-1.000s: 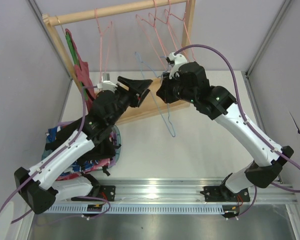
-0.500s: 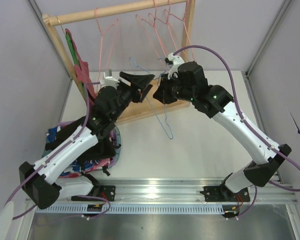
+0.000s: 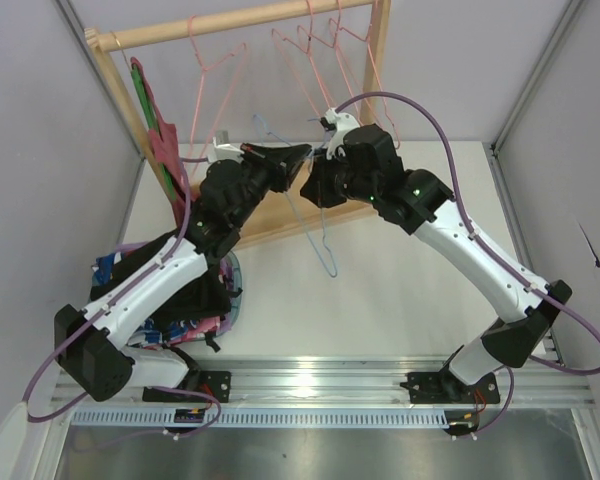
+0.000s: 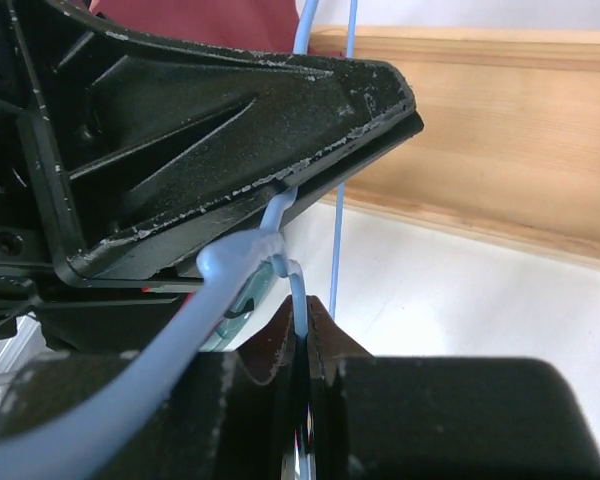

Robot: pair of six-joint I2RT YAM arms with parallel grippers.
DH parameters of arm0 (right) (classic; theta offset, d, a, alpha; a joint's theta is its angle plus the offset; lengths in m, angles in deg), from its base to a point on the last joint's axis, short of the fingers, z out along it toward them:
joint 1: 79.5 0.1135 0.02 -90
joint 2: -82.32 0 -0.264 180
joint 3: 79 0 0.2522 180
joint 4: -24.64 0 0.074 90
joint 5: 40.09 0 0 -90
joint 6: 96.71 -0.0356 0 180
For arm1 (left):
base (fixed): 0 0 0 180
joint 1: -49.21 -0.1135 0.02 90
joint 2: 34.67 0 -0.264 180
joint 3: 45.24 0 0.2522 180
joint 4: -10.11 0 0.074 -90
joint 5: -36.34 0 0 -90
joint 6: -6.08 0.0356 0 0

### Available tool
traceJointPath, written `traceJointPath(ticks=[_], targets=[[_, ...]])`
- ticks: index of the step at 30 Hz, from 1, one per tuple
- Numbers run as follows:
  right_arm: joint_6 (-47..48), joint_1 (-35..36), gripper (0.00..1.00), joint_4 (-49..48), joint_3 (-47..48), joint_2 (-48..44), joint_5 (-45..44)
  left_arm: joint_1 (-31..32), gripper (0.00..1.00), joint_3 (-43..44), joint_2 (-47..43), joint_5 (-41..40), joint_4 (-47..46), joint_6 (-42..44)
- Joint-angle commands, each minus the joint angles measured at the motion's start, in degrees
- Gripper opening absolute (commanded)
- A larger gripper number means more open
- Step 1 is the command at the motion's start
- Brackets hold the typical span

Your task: Remove the trousers from the hanger

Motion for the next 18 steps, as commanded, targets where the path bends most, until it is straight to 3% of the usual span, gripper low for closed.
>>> traceJointPath(ticks=[1, 3, 4, 6, 10, 18], targets=[[0.4, 0.7, 0.00, 0.4, 1.5, -0.3, -0.5, -0.9, 0.00, 3.1, 0.6, -0.1, -4.2, -3.5], [0.2, 0.7, 0.09, 0.6, 1.3, -0.7, -0.7, -2.1, 0.00, 2.4, 1.0, 0.9, -5.7, -4.9], [0.0, 0.8, 0.19, 0.6, 1.1, -0.9, -0.7, -2.4, 0.00, 2.3, 1.3, 1.0, -5.9, -6.2], [-0.2, 0.8, 0.23, 0.2, 0.0, -2.0, -0.7, -3.1, 0.00, 2.3, 1.6, 1.4, -6.3, -6.8], [-1.7, 1.1, 0.38, -2.2, -4.3, -4.4, -1.2, -3.4, 0.00, 2.7, 2.1, 0.9, -7.0, -8.6], [-2.6, 2.7, 0.38, -1.5, -8.9, -6.9, -5.4, -3.5, 0.00, 4.5, 3.5, 0.3, -6.9, -10.3]])
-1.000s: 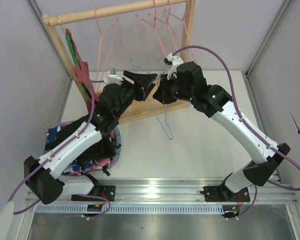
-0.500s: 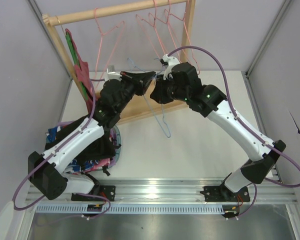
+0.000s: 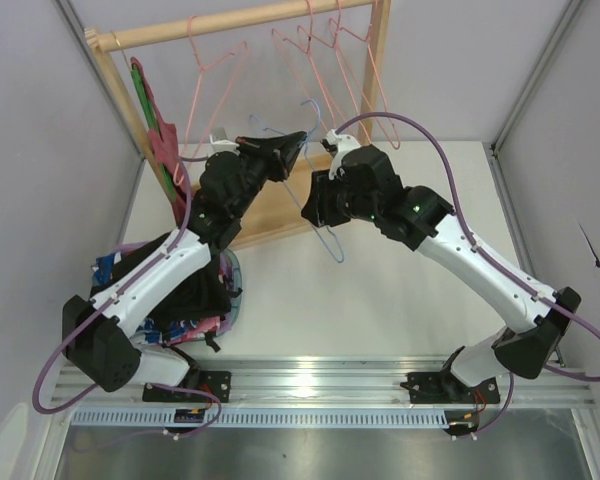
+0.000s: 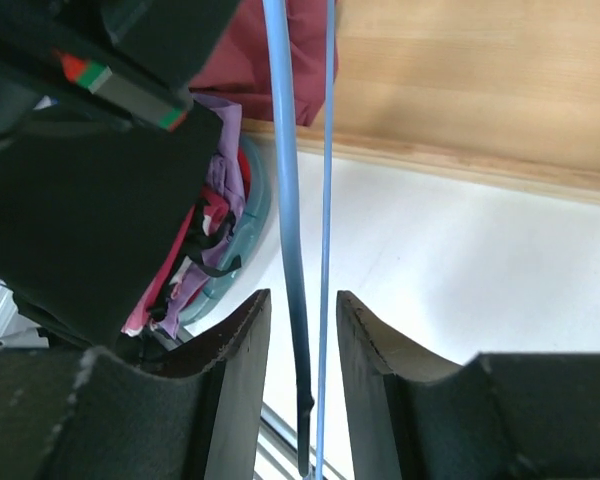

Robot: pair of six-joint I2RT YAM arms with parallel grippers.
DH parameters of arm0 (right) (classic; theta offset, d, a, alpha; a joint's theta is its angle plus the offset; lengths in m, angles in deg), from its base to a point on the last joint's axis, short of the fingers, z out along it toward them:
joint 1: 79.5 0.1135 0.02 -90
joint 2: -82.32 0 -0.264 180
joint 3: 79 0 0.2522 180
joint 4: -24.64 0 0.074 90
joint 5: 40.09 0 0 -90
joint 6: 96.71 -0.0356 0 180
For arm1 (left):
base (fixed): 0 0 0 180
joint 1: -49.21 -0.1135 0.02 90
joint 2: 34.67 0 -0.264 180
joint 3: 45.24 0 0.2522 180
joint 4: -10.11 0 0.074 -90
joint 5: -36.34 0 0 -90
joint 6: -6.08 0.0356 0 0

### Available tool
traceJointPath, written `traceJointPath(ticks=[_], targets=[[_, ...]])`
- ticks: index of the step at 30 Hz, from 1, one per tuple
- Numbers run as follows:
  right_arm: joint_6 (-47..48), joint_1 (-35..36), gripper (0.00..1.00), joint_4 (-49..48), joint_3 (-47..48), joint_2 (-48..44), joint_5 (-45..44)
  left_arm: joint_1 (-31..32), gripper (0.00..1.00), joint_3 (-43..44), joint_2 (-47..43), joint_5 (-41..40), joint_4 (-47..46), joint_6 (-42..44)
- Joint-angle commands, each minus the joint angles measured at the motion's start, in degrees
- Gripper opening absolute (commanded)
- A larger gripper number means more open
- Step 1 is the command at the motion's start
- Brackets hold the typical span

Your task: Remove the trousers from the hanger

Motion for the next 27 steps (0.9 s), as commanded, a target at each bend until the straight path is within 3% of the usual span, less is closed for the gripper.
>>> traceJointPath(ticks=[1, 9, 12, 13, 14, 18, 21, 22, 23, 25, 27], targets=[[-0.7, 1.2, 0.39, -1.0, -1.1, -3.3, -4.2, -0.4, 0.00, 3.0, 0.2, -1.1, -3.4, -2.0], [-1.5, 1.7, 0.40, -0.4, -4.4, -6.5, -7.3, -1.2, 0.00, 3.7, 0.7, -1.3, -2.9, -2.3], [-1.7, 1.9, 0.28, -0.2, -5.0, -7.0, -8.3, -1.2, 0.00, 3.8, 0.8, -1.1, -2.7, -1.9], [-1.7, 1.8, 0.05, -0.4, -5.1, -7.1, -8.4, -1.3, 0.00, 3.9, 0.8, -0.9, -2.9, -1.8], [-1.8, 1.8, 0.00, -0.4, -5.1, -7.1, -8.8, -1.3, 0.00, 3.8, 0.8, -0.8, -3.0, -1.7], [-1.9, 1.8, 0.00, -0.7, -4.9, -7.5, -10.5, -1.3, 0.01, 3.3, 0.9, 0.7, -4.5, -0.2], [-1.5, 1.8, 0.00, -0.4, -4.4, -7.8, -11.3, -1.2, 0.19, 3.9, 0.3, 4.3, -3.4, 4.4], [-1.4, 1.8, 0.00, -0.2, -3.8, -7.7, -11.7, -1.2, 0.41, 3.7, -0.9, 5.4, -2.6, 6.9], [-1.1, 1.8, 0.00, -0.1, -3.5, -7.9, -11.8, -1.1, 0.56, 3.1, -1.8, 5.4, -1.6, 8.0], [-0.8, 1.8, 0.00, 0.0, -2.7, -7.7, -11.9, -1.0, 0.75, 1.0, -5.3, 5.4, -0.8, 10.8], [-0.6, 1.7, 0.00, 0.1, -2.1, -7.5, -11.7, -1.0, 0.80, -1.1, -7.7, 4.8, 0.9, 12.7]])
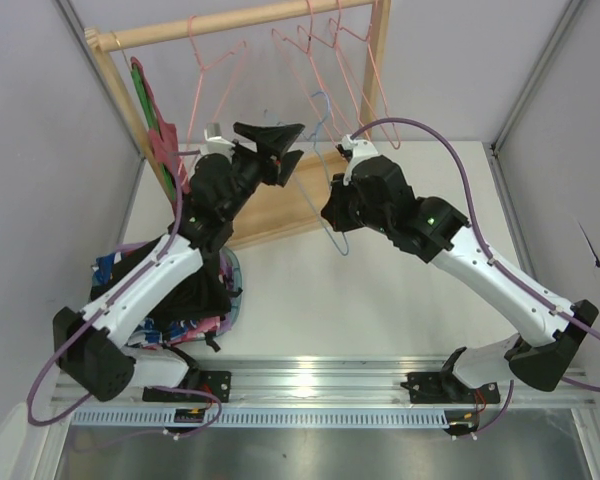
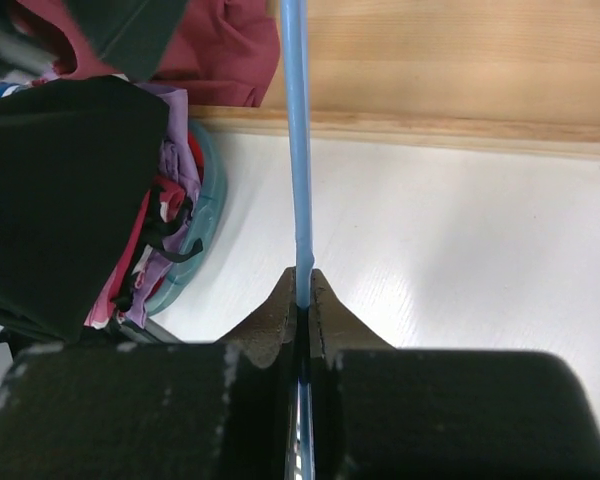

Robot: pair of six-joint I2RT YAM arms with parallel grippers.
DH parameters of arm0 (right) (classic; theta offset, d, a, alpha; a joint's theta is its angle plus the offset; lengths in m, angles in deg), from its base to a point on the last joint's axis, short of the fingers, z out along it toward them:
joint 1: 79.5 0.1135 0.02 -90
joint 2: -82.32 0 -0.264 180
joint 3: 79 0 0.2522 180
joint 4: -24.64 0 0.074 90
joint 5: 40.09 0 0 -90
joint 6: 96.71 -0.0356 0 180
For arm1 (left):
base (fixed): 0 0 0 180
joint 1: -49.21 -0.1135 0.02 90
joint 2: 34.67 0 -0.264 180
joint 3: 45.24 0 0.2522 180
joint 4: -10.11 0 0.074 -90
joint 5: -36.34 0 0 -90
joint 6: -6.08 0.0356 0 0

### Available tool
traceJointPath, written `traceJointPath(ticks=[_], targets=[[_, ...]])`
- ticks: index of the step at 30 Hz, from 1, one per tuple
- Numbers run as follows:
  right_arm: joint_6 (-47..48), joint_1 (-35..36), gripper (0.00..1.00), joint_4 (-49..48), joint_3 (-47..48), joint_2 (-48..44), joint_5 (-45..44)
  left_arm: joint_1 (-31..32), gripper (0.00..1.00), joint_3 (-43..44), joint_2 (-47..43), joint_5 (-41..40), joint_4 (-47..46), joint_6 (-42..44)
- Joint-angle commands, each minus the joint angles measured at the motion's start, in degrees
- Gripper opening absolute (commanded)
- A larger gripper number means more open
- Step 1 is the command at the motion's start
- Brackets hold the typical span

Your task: Remove the trousers from the hanger

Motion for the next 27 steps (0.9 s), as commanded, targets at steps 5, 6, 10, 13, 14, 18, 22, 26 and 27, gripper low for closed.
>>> traceJointPath(ticks=[5, 6, 10, 13, 14, 18, 22, 26, 27], targets=[[1.6, 0.1, 0.00, -0.5, 4.6, -0.6, -0.7, 0.7, 0.81, -1.1, -10.1, 0.3, 4.2, 15.4], [1.6, 0.2, 0.00, -0.5, 4.9, -0.4, -0.7, 0.8, 0.80, -0.6, -10.1, 0.3, 5.0, 16.1], [2.0, 0.4, 0.00, 0.4, 6.4, 0.8, -0.8, 2.2, 0.75, -1.2, -9.5, 1.0, 5.4, 18.7], [2.0, 0.6, 0.00, 0.8, 7.2, 1.7, -1.0, 4.1, 0.74, 0.1, -8.1, 0.4, 4.6, 22.3], [2.0, 0.7, 0.00, 0.7, 7.3, 1.9, -1.1, 4.4, 0.74, 0.7, -7.5, 0.4, 4.5, 23.2], [2.0, 1.0, 0.00, 0.4, 7.6, 2.0, -2.2, 5.1, 0.71, 3.0, -4.0, 3.4, 3.3, 23.4], [2.3, 1.1, 0.00, 1.2, 8.7, 2.8, -3.2, 7.1, 0.67, 5.6, -0.9, 3.1, 3.2, 25.3], [2.5, 1.2, 0.00, 1.4, 8.9, 3.3, -3.0, 7.8, 0.49, 7.4, 0.6, 0.3, 4.5, 26.3], [2.7, 1.2, 0.00, 1.3, 8.8, 3.3, -3.0, 7.8, 0.33, 7.2, 0.7, -0.3, 4.3, 25.9]])
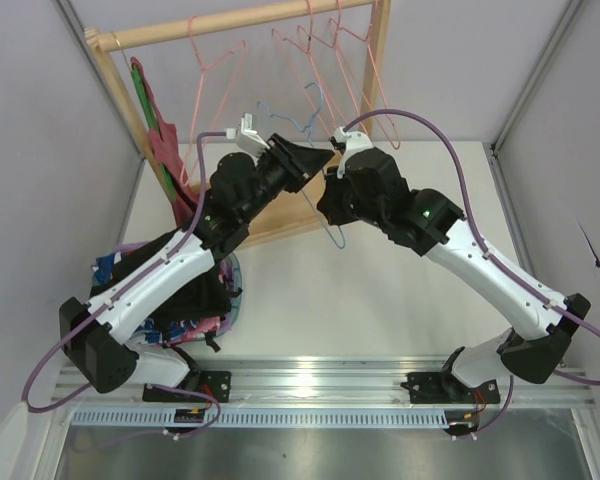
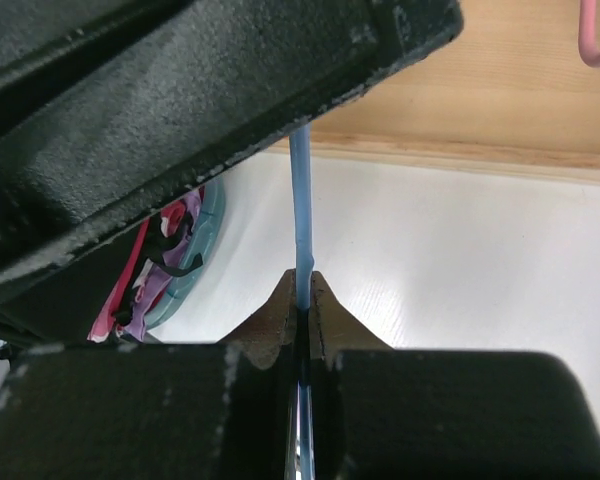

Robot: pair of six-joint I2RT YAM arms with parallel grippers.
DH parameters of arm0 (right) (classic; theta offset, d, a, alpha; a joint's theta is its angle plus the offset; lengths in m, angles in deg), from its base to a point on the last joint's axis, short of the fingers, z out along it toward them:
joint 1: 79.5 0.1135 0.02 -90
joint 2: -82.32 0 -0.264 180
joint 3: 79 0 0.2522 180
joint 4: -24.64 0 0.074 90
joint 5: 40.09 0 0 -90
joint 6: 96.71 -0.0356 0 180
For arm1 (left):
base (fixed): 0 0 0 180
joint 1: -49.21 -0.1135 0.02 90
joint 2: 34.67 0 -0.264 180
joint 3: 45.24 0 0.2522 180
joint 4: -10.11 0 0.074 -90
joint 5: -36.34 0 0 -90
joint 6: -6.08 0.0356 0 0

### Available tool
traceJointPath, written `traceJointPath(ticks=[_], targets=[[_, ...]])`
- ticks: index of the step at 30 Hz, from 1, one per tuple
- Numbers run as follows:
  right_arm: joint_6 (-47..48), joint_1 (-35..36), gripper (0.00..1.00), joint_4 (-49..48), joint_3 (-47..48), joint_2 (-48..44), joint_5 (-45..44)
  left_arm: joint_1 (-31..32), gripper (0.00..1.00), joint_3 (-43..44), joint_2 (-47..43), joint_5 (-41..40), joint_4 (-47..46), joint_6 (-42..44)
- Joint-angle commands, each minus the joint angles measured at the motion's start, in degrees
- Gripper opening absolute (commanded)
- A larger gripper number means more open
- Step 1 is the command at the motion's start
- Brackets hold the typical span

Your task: Remove the trousers from the hanger

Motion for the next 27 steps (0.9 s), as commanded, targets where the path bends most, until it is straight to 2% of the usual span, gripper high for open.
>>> traceJointPath(ticks=[1, 2, 3, 5, 8, 9, 14, 17, 27], targets=[[1.2, 0.3, 0.00, -1.2, 2.6, 0.0, -1.0, 0.4, 0.26, 2.6, 0.2, -2.5, -2.1, 2.4], [1.2, 0.3, 0.00, -1.2, 2.5, -0.1, -1.2, 0.4, 0.22, 2.8, 0.3, -2.8, -2.2, 2.2], [1.4, 0.3, 0.00, -1.2, 2.5, -0.1, -1.3, 0.4, 0.10, 3.6, 0.5, -3.0, -2.3, 2.7], [1.5, 0.2, 0.00, -1.0, 2.4, 0.0, -1.8, 0.4, 0.00, 6.1, 1.7, -2.5, -0.6, 4.3], [1.4, 0.1, 0.02, -1.1, 2.4, -0.2, -1.7, -0.1, 0.00, 10.4, 3.2, -0.7, 2.3, 5.1], [1.3, 0.1, 0.10, -1.4, 2.1, -0.3, -1.5, -0.8, 0.00, 10.6, 3.8, 0.0, 2.5, 4.0], [0.8, 0.2, 0.32, -3.9, -1.0, -2.8, 0.3, -3.0, 0.00, 10.2, 4.6, 4.1, 0.4, -0.1], [0.6, 0.1, 0.40, -4.1, -2.9, -4.2, 0.2, -3.4, 0.00, 13.7, 5.6, 4.4, 1.8, 1.6], [1.5, -0.1, 0.47, -5.3, -4.3, -9.2, -3.5, -9.8, 0.00, 20.6, 9.2, 13.5, -0.5, 0.2]])
